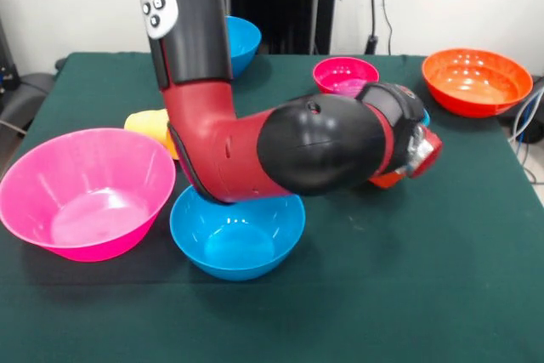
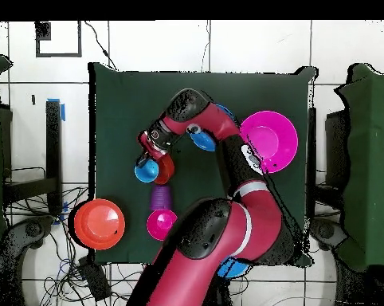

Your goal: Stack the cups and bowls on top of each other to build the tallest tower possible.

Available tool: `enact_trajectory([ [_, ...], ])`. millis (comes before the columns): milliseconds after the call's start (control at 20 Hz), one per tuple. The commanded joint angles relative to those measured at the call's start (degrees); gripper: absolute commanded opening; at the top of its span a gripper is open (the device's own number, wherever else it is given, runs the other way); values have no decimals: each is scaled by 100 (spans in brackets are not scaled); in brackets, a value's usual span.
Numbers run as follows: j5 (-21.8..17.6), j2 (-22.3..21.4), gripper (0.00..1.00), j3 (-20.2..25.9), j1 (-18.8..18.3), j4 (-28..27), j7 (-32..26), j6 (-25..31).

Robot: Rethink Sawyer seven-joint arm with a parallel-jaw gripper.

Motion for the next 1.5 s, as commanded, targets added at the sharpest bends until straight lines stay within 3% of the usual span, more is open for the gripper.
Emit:
enact_trajectory([
  [50,255,32,0,661,-1,-380,-1120,-717],
  [250,326,-237,0,693,-25,-228,-792,-475],
  [450,261,-218,0,677,-8,-343,-756,-228],
  [850,104,-136,0,601,-56,-447,-881,-41],
  [1300,-365,99,0,414,55,-1271,-1110,736],
  [1500,-352,61,0,471,-116,-1082,-1287,669],
])
